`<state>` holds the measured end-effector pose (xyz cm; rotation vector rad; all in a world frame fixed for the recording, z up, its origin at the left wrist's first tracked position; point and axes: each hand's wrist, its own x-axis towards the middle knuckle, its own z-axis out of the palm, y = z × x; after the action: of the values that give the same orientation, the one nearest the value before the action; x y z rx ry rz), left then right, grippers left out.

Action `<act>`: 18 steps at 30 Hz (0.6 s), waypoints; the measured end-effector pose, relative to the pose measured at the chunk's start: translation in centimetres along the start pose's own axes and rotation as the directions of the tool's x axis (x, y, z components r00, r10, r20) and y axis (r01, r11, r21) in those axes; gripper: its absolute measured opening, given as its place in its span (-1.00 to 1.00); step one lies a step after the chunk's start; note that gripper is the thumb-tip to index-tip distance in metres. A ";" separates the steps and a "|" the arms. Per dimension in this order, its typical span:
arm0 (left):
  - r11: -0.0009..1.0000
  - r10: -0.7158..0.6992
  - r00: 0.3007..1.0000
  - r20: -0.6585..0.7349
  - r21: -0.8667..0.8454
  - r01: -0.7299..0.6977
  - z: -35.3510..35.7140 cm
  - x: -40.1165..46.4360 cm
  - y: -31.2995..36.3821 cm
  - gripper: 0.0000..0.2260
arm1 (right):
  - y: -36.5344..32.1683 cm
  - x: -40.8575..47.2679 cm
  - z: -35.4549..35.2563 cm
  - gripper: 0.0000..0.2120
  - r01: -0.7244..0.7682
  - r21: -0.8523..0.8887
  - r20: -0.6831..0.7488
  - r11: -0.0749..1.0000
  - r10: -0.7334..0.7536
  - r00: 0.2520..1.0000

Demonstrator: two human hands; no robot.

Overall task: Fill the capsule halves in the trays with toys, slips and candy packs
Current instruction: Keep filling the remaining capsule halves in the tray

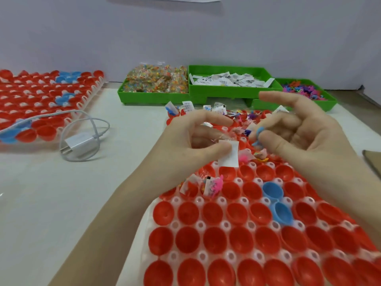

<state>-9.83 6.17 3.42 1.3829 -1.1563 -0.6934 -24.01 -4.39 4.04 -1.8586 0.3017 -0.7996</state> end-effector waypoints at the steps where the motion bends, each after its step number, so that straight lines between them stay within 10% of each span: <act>1: 1.000 0.006 1.000 0.014 0.013 -0.006 0.1 0.0 0.0 -0.75 | -0.1 -0.1 0.1 -0.57 0.009 0.012 -0.029 1.000 -0.009 1.000; 8: 0.999 0.030 0.998 -0.057 -0.018 -0.031 0.7 -0.2 -0.6 -0.83 | -0.2 -0.7 0.7 -0.87 0.018 -0.029 -0.029 0.999 -0.018 0.999; 18: 0.985 0.056 0.995 -0.082 -0.161 -0.069 0.9 -0.8 -1.1 -0.91 | -0.6 -1.0 2.0 -0.72 -0.018 -0.070 -0.083 0.997 0.012 0.996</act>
<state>-10.62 6.39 2.00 1.2196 -1.0540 -0.6693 -23.52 -2.14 3.77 -1.8905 0.4003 -0.8666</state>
